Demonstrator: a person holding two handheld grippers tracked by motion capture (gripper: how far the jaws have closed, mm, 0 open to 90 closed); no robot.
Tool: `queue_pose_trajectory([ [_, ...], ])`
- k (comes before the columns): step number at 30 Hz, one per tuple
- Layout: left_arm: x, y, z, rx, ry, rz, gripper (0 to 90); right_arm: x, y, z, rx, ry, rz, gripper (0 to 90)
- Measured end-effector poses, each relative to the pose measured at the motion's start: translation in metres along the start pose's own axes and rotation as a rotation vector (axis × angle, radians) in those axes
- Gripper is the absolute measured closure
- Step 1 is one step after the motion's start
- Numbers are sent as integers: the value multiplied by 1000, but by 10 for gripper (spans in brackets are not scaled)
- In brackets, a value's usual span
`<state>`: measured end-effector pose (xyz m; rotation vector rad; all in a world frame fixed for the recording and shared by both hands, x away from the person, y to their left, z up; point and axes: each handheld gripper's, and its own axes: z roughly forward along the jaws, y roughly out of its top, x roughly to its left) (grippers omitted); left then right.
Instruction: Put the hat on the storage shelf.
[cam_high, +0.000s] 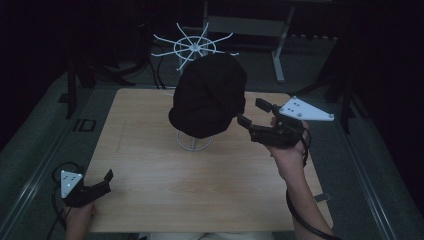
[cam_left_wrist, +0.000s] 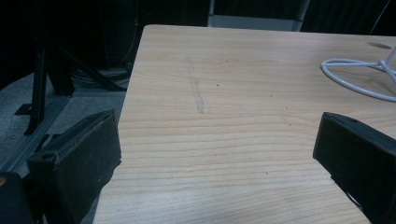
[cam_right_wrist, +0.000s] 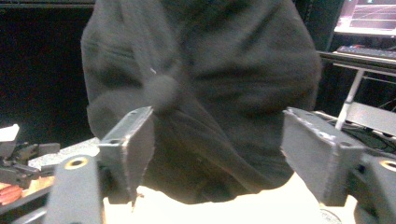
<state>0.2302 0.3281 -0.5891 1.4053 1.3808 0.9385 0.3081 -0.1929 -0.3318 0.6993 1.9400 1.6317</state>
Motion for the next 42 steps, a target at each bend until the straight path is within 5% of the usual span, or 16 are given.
queue_pose_trajectory([
  [7, 0, 0, 0, 1, 0, 1, 14, -14, -23, -9, 19, -17, 18, 138],
  [23, 0, 0, 0, 1, 1, 1, 14, -42, -108, -7, 168, -81, 12, 139],
  [28, 0, 0, 0, 2, 2, 1, 15, -56, -136, -11, 201, -104, 43, 141],
  [42, 0, 0, 0, 4, 5, 0, 15, -90, -204, -42, 314, -253, 120, 146],
])
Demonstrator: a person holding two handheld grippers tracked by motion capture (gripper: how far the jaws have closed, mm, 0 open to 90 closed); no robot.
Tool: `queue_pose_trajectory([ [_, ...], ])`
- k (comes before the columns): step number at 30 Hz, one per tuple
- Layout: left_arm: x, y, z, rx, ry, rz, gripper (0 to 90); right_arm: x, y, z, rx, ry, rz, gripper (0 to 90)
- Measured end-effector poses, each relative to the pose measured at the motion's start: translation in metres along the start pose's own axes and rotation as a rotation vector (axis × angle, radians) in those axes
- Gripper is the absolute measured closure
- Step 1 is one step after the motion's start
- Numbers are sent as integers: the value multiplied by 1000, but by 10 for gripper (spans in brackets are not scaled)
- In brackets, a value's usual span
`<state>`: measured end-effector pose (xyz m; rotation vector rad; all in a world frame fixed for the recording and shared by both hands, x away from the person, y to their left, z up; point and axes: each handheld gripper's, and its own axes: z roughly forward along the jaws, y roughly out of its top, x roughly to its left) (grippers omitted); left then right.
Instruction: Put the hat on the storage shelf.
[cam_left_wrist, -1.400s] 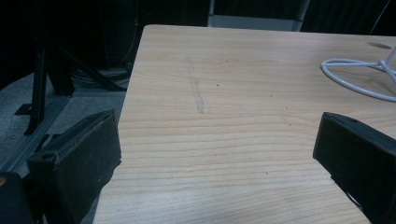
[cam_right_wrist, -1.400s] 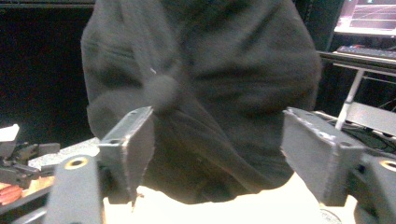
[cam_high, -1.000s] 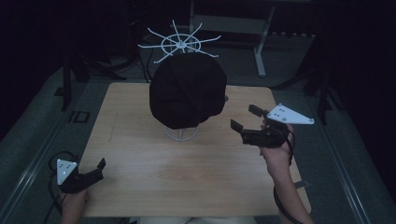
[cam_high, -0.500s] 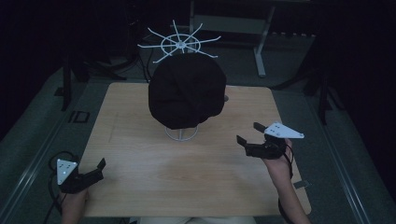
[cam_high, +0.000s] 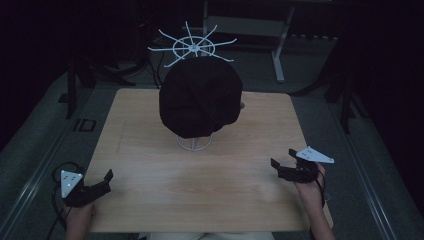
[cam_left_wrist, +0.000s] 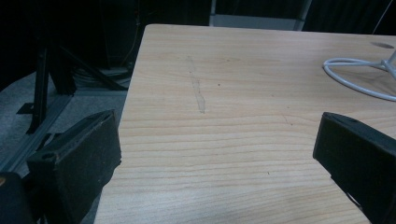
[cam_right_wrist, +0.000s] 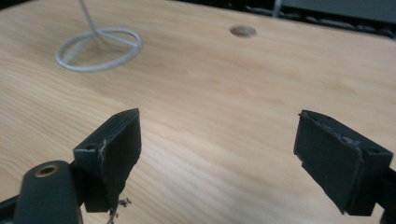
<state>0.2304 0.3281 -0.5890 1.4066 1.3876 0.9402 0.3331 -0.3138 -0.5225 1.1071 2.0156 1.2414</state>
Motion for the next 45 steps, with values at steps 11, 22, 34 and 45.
queue_pose_trajectory([
  [11, 0, 0, 0, 0, -1, 0, 15, -21, -35, -8, 54, -114, 36, 146],
  [22, 0, 0, 0, -1, -2, 0, 15, -37, -55, -17, 72, -244, 84, 142],
  [34, 0, 0, 0, -1, -2, 0, 15, -53, -65, -27, 81, -381, 150, 145],
  [45, 0, 0, 0, -1, -4, 0, 15, -58, -68, -27, 69, -394, 168, 145],
])
